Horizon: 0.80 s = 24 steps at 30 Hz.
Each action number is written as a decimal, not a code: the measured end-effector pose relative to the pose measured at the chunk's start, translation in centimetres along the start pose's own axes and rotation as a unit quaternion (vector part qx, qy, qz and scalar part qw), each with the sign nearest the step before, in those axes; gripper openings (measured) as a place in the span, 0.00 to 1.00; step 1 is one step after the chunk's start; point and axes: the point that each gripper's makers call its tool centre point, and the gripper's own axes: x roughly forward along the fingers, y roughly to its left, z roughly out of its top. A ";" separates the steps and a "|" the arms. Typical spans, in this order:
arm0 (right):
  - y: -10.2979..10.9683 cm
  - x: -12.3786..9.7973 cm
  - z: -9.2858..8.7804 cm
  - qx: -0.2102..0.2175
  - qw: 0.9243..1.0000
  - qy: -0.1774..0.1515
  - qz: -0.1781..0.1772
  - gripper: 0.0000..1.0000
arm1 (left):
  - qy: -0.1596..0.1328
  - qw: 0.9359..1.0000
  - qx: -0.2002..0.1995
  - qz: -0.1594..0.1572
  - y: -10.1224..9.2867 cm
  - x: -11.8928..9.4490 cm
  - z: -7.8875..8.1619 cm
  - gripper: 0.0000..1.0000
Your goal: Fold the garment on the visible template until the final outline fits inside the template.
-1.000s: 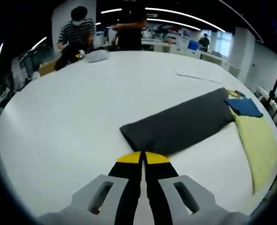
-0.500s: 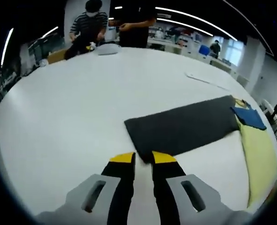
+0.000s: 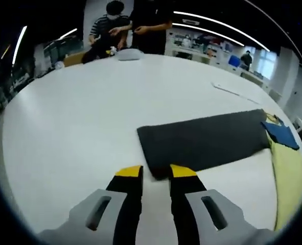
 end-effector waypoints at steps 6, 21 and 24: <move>-0.1 -0.1 -0.1 0.002 1.000 -0.001 -0.003 0.99 | -0.008 0.999 -0.036 0.004 -0.3 0.4 -0.1 0.15; -0.2 -0.3 -0.3 0.003 1.000 -0.002 -0.008 0.99 | 0.003 0.996 -0.054 0.073 0.5 0.8 -0.5 0.10; -0.3 -0.3 -0.5 0.005 1.000 -0.001 -0.009 0.99 | 0.000 0.995 -0.062 0.079 0.6 0.7 -0.5 0.09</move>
